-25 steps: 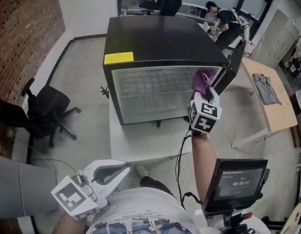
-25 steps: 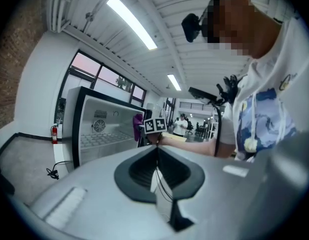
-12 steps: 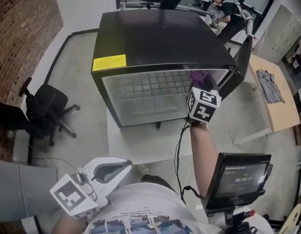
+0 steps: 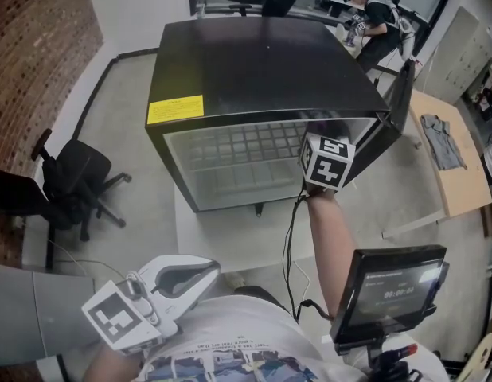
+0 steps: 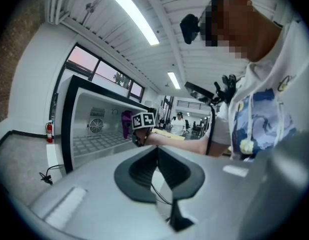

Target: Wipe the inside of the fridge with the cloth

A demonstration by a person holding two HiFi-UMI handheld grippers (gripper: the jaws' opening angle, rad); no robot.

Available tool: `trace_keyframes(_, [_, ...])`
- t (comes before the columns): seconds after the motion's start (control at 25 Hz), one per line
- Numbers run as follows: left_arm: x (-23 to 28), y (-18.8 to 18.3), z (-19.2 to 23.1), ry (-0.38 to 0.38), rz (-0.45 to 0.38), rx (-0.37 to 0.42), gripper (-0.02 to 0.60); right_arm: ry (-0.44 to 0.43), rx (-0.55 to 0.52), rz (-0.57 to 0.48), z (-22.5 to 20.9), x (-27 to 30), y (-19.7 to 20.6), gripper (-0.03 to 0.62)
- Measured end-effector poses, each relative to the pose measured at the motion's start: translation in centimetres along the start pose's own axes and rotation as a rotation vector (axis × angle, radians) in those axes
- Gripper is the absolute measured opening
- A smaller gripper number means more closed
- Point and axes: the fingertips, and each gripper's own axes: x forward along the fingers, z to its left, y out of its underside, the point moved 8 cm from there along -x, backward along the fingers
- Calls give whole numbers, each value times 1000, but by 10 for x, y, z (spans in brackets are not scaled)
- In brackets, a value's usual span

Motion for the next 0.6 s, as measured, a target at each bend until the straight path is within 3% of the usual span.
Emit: trace_keyframes(0.6, [11,-4,6,-3,-7,-17,6,-72,-43,43,11,44,1,78])
